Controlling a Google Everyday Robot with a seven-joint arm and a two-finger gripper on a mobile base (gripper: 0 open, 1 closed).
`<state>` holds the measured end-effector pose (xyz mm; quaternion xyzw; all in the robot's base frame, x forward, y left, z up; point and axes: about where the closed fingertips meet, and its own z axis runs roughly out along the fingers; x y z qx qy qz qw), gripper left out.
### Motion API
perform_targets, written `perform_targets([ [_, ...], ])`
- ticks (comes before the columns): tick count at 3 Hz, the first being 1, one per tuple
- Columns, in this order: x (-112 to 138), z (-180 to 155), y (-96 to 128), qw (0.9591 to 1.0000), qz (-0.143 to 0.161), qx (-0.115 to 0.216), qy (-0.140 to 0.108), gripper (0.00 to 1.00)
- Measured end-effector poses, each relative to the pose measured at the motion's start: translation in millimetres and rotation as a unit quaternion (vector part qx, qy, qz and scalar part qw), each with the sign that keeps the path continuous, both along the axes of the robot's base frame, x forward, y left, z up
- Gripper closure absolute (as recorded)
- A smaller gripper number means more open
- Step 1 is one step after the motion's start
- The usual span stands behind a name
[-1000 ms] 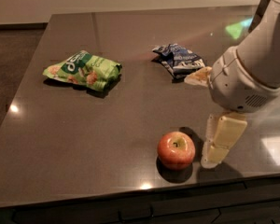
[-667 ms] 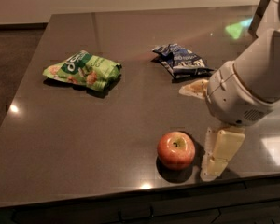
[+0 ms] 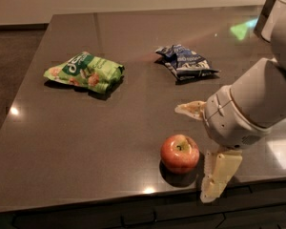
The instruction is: Move apple near green rice chip bag
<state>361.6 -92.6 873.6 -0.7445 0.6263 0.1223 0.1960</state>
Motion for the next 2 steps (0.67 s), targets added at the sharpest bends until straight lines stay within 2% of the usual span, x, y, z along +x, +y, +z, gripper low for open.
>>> perform_targets([
  [1, -1.7, -8.3, 4.3, 1.0000, 0.006, 0.004, -0.003, 0.00],
  [2, -0.4, -12.9, 8.9, 0.9999, 0.009, 0.005, -0.004, 0.16],
])
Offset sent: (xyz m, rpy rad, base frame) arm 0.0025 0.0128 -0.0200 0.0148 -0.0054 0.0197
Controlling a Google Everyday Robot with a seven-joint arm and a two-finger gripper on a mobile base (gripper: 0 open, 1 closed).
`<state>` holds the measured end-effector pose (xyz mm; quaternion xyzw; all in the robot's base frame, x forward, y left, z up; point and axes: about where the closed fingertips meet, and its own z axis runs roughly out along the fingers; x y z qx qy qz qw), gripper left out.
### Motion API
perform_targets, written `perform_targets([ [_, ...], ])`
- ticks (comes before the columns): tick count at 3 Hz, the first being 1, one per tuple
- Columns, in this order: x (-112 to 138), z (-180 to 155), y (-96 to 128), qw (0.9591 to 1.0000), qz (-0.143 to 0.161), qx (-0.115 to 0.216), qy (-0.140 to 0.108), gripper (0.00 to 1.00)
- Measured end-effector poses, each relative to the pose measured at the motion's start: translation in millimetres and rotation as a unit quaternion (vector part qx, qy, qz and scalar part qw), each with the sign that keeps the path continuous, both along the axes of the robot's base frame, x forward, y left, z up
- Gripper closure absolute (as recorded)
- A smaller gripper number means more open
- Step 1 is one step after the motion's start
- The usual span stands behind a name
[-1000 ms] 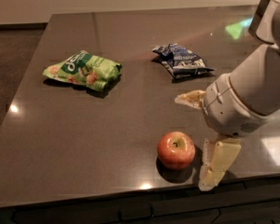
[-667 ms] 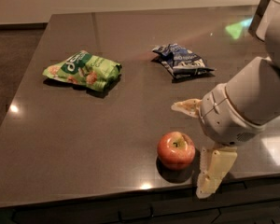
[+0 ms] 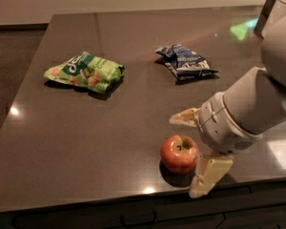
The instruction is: Move apple near green rice chip bag
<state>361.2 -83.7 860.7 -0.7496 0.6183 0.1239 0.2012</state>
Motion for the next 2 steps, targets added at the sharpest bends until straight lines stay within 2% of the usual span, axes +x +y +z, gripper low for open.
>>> perform_targets([
  [2, 7.7, -4.7, 6.8, 1.0000, 0.003, -0.003, 0.000, 0.62],
])
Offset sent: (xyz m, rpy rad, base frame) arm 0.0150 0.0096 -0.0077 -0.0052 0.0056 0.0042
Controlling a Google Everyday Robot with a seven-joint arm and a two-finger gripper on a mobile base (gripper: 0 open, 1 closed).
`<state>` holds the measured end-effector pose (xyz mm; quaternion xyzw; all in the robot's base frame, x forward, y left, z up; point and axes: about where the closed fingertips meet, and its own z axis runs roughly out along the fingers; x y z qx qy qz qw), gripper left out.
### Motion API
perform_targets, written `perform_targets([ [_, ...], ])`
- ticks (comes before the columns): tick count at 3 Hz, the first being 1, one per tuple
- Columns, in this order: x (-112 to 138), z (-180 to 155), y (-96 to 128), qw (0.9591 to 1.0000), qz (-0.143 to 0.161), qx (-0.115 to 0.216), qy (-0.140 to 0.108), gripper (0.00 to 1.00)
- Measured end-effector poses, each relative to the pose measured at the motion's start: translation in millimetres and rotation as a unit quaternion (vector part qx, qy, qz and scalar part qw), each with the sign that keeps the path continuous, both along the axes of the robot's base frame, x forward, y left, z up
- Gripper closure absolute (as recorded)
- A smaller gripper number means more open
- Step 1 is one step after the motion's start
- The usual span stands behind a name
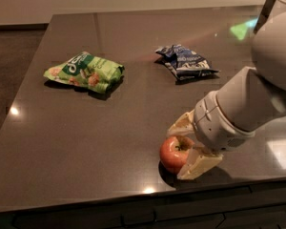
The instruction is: Move apple near green rice chip bag
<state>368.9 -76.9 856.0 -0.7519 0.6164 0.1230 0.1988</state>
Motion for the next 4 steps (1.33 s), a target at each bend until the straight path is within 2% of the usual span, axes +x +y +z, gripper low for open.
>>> perform_targets([
  [1, 9.7, 16.9, 7.7, 1.0000, -0.009, -0.003, 0.000, 0.86],
  [2, 25.3, 47.9, 24.0, 0.9998, -0.021, 0.004, -0.006, 1.00],
  [3, 45.3, 73.0, 49.4, 0.9993, -0.032, 0.018, -0.009, 1.00],
  [4, 71.4, 77.9, 75.0, 0.9985, -0.047, 0.028, -0.004, 1.00],
])
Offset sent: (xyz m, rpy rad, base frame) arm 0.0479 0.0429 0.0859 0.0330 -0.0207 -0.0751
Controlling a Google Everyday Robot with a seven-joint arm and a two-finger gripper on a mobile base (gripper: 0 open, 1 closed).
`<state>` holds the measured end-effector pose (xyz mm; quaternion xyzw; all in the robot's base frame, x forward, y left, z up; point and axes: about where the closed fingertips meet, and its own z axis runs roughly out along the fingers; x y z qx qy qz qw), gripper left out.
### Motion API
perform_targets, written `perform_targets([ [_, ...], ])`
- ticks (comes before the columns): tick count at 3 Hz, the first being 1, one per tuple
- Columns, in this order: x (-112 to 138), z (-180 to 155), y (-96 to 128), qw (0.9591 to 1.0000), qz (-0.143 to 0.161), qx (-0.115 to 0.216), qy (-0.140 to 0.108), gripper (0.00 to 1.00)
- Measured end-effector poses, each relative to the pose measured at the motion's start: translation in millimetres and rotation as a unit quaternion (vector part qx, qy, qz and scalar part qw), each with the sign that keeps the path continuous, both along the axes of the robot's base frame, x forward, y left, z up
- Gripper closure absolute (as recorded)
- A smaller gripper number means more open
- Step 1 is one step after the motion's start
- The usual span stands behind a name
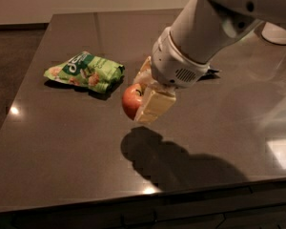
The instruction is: Move apple near green rice chip bag
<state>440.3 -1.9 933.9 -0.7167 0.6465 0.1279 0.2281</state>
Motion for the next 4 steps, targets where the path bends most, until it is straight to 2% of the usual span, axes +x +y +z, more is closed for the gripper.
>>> perform_targets([
  [2, 47.1, -20.8, 34.0, 0.9990, -0.045, 0.004, -0.001, 1.00],
  [3, 67.2, -30.0, 41.8, 0.9970, -0.076, 0.001, -0.010, 1.00],
  [4, 87.7, -40.5, 46.6, 0.9943, -0.106, -0.006, -0.008, 1.00],
])
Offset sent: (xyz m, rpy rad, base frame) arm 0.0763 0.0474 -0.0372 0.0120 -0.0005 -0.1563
